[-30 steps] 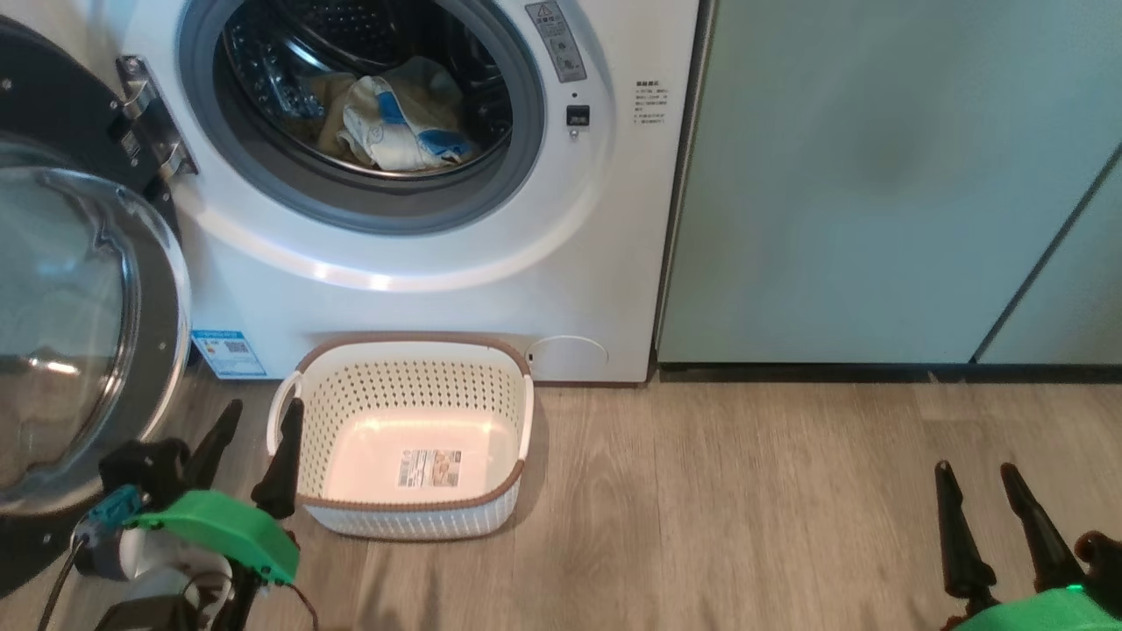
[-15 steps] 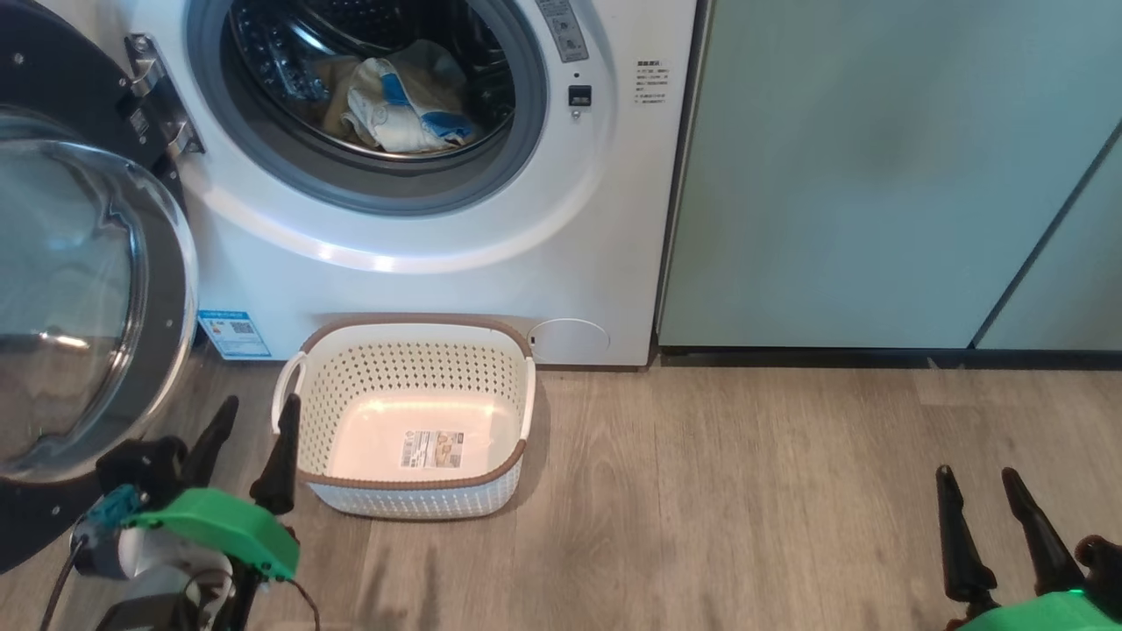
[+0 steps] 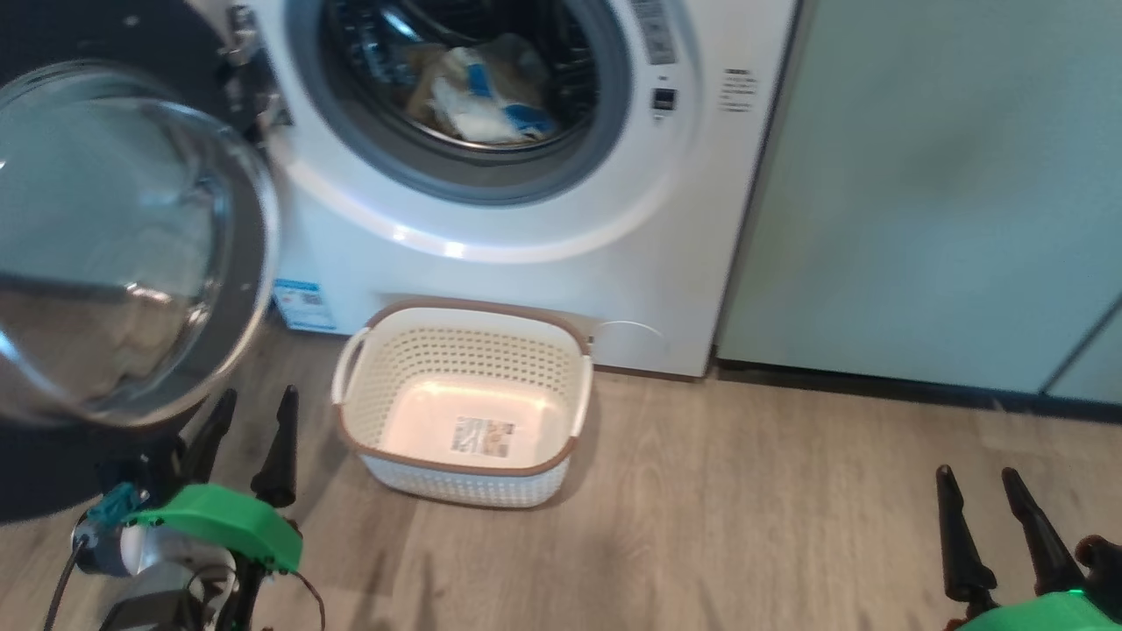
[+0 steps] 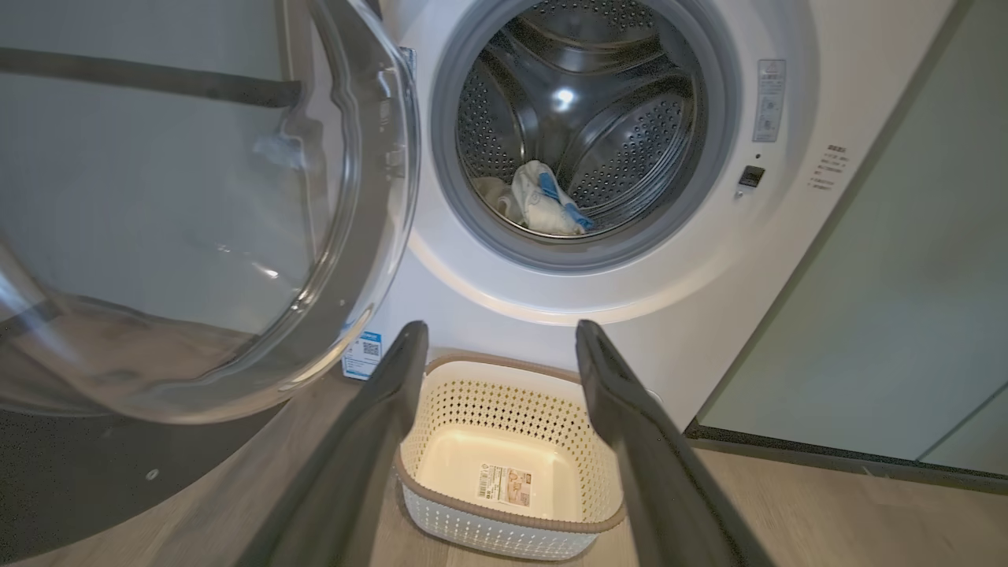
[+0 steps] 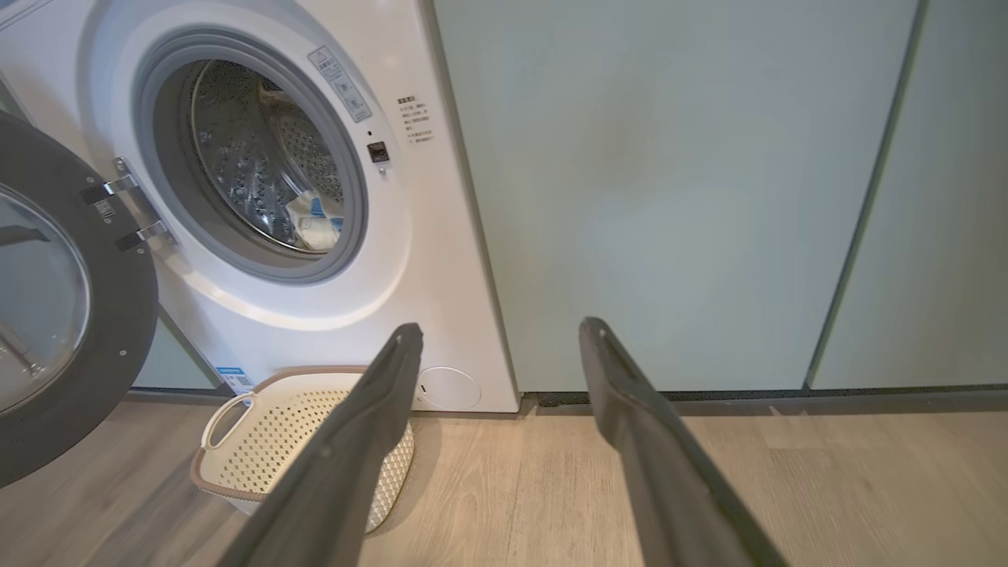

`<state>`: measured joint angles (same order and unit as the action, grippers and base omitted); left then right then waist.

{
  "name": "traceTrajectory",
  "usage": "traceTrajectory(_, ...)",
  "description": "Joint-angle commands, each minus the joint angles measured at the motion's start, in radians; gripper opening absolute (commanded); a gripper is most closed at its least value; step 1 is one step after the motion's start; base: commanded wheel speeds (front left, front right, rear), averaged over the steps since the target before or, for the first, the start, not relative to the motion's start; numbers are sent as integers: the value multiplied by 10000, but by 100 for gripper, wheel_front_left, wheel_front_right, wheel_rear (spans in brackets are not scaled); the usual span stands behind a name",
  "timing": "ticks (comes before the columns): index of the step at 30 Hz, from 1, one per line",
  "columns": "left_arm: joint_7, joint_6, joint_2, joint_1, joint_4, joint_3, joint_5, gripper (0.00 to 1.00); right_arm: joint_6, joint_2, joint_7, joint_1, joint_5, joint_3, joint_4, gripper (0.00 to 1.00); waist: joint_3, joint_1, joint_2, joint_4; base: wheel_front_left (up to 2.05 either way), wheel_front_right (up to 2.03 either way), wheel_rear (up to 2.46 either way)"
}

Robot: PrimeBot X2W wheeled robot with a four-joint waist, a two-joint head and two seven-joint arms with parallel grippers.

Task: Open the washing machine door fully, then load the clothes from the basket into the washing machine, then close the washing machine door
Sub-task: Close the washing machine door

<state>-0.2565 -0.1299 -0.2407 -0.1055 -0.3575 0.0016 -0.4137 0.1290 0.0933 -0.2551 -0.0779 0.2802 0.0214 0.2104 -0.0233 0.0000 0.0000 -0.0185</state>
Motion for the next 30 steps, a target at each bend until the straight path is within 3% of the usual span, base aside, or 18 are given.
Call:
traceTrajectory(1,-53,-8,-185,-566,365,499,75,100,17,120,-67,377,-37,166,-358,100,-2,0,0,485,0,0,0)
traceTrajectory(30,-53,-8,41,-826,306,740,126,100,17,181,-67,679,-35,301,-384,100,237,0,0,4655,0,0,0)
